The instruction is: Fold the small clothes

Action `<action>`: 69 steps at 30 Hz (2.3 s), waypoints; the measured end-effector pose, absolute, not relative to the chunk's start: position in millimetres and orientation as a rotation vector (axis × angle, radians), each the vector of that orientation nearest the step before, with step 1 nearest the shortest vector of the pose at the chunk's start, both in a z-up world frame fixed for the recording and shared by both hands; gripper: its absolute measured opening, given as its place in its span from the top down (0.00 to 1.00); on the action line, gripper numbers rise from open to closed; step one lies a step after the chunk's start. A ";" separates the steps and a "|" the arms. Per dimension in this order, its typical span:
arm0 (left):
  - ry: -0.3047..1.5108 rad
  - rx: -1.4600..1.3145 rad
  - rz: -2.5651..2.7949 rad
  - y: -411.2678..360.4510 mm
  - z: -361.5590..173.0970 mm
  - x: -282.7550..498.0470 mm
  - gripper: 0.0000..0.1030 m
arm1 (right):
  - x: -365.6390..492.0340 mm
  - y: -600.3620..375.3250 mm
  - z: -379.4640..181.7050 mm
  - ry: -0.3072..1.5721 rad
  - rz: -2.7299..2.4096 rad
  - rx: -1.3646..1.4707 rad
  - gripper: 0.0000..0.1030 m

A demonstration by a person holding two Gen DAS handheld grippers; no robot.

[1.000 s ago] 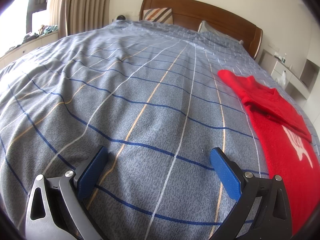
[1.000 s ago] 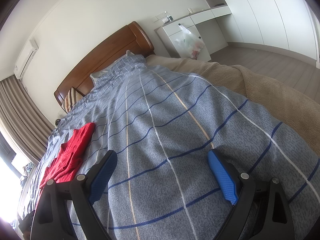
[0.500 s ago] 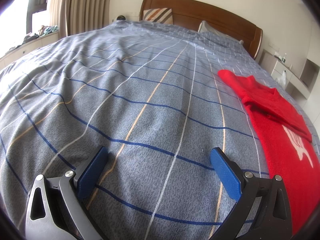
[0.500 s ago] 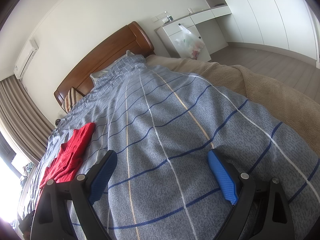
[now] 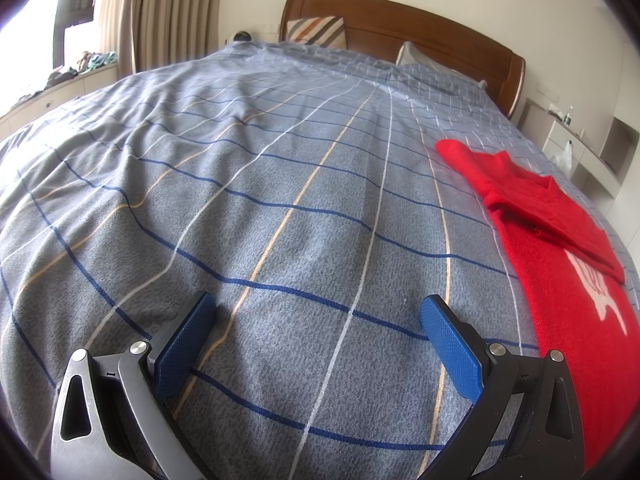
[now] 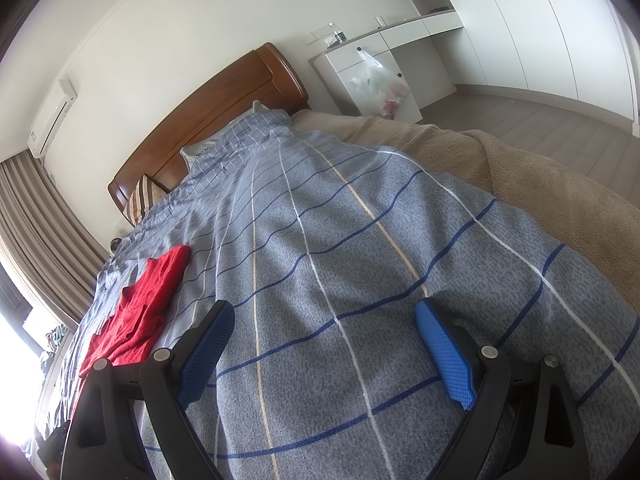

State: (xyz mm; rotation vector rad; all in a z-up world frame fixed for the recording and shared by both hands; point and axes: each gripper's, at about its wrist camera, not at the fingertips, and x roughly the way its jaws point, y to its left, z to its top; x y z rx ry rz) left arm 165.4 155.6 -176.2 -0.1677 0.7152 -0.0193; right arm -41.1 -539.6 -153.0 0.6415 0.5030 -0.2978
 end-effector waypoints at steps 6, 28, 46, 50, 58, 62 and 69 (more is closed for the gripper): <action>0.715 -0.167 -0.019 155.4 -176.4 165.5 0.01 | -41.1 -539.6 -153.1 0.503 -0.298 0.641 0.12; 0.719 -0.160 -0.014 155.2 -177.4 166.3 0.01 | -41.1 -539.4 -153.4 0.503 -0.298 0.641 0.12; 1.018 -0.100 -0.429 87.5 -155.2 43.1 0.22 | -110.8 -316.4 -105.5 0.928 0.291 0.434 0.15; 1.028 -0.112 -0.426 90.0 -160.9 42.7 0.28 | -109.0 -294.4 -131.6 0.994 0.288 0.438 0.25; 1.068 -0.159 -0.424 102.8 -170.8 37.6 0.54 | -87.1 -303.1 -163.8 1.024 0.256 0.574 0.54; 1.098 -0.171 -0.410 103.5 -172.3 34.0 0.97 | -88.5 -303.2 -163.6 1.049 0.228 0.561 0.95; 1.047 -0.321 -0.462 117.7 -135.1 25.0 0.99 | -96.5 -318.1 -129.1 0.952 0.239 0.664 0.95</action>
